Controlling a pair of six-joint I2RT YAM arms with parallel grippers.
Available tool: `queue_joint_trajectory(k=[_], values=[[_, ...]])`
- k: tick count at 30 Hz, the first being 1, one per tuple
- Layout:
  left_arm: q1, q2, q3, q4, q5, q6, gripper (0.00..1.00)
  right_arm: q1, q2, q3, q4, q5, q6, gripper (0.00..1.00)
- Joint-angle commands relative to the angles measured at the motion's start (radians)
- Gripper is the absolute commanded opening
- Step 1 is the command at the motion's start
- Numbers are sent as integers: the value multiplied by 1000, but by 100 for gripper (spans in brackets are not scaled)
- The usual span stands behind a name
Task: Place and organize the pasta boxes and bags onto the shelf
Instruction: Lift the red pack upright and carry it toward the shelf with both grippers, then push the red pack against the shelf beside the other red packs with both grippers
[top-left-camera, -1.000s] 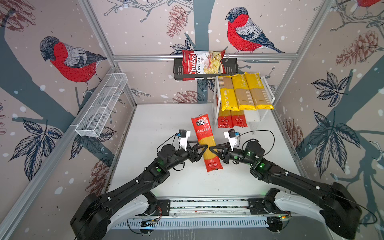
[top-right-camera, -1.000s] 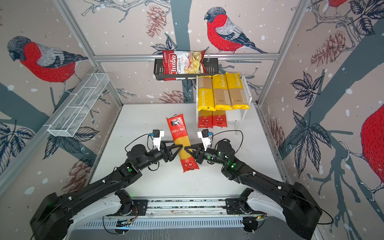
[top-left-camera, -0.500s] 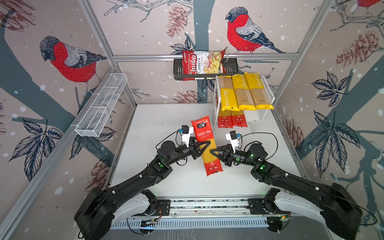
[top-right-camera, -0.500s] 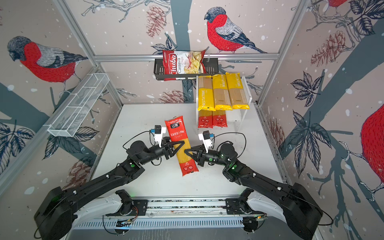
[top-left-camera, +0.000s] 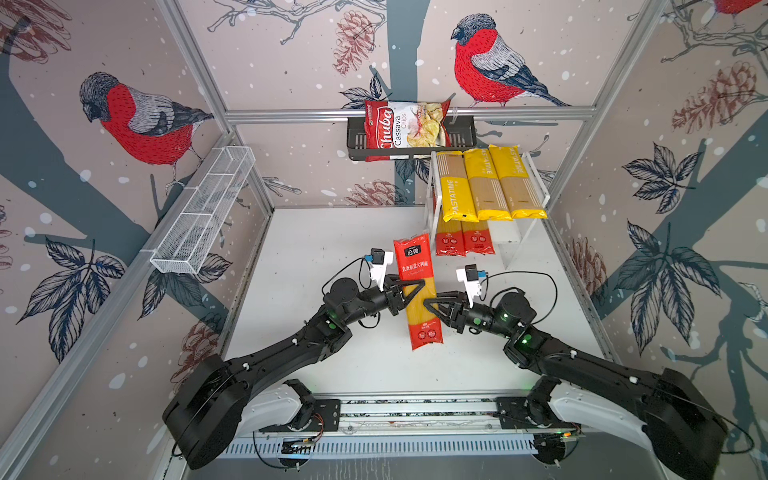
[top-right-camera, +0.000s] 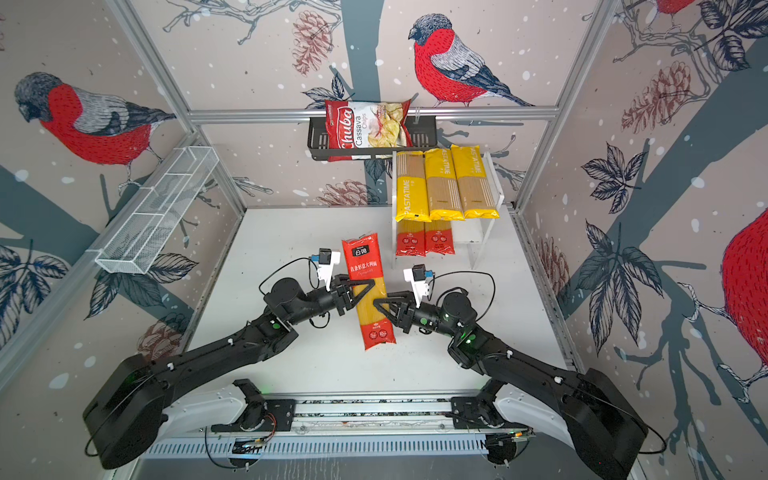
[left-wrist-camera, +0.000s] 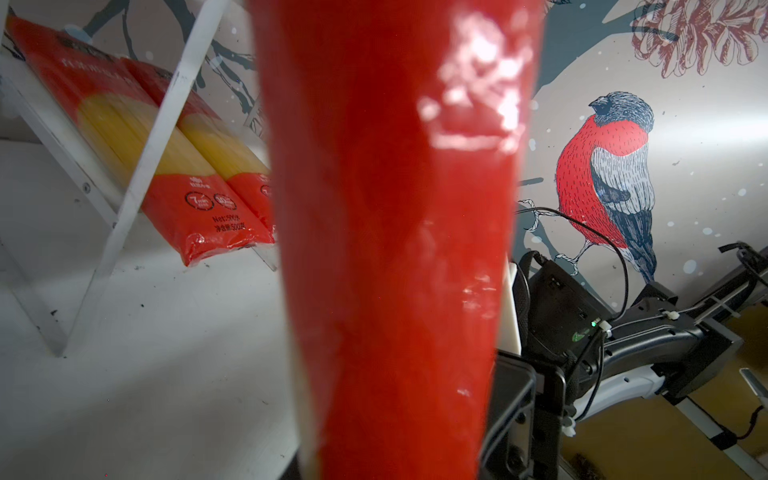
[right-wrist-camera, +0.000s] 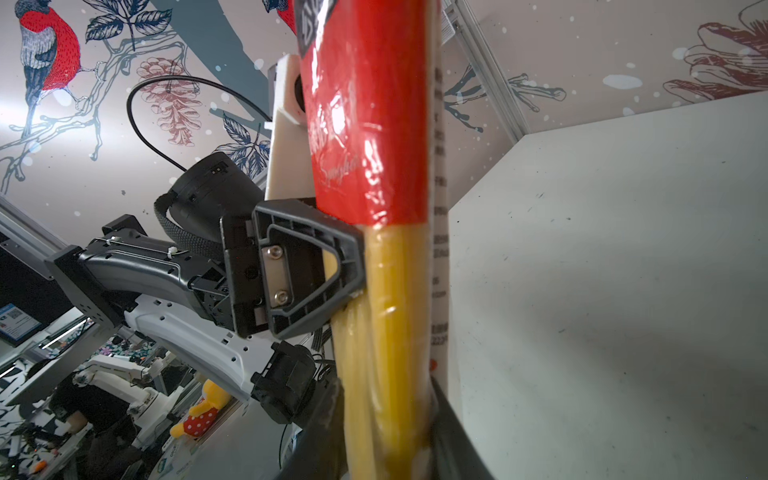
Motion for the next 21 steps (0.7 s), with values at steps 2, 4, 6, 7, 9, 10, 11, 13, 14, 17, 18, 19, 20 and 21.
queue_joint_trajectory(k=[2, 4, 6, 7, 9, 10, 11, 13, 14, 17, 18, 19, 20, 21], values=[[-1, 52, 12, 188, 17, -124, 13, -12, -61, -19, -16, 66, -13, 47], [0, 89, 26, 133, 6, -167, 10, -34, -94, -15, -86, 106, -34, 51], [-7, 129, 41, 82, 7, -208, 7, -63, -110, 3, -187, 146, -63, 55], [-17, 144, 42, 78, 5, -226, 7, -80, -111, 24, -253, 167, -80, 56], [-44, 165, 48, 60, 5, -238, 7, -119, -103, 52, -328, 178, -98, 57], [-58, 177, 59, 39, 7, -236, 7, -140, -98, 66, -363, 184, -103, 58], [-74, 190, 75, 14, 12, -232, 7, -165, -94, 78, -390, 188, -99, 58], [-105, 221, 111, -19, 33, -219, 8, -221, -88, 89, -417, 190, -74, 58], [-118, 239, 125, -24, 46, -213, 8, -254, -85, 94, -436, 196, -58, 58], [-139, 292, 157, -7, 70, -221, 8, -335, -88, 107, -475, 193, -21, 59], [-141, 312, 169, 4, 81, -232, 8, -365, -91, 110, -490, 197, -11, 59], [-143, 336, 184, 13, 97, -245, 8, -391, -92, 113, -510, 202, 0, 59], [-143, 357, 201, 20, 110, -254, 8, -412, -92, 118, -526, 202, 6, 59], [-143, 383, 220, 26, 123, -269, 8, -433, -91, 121, -545, 197, 8, 59]])
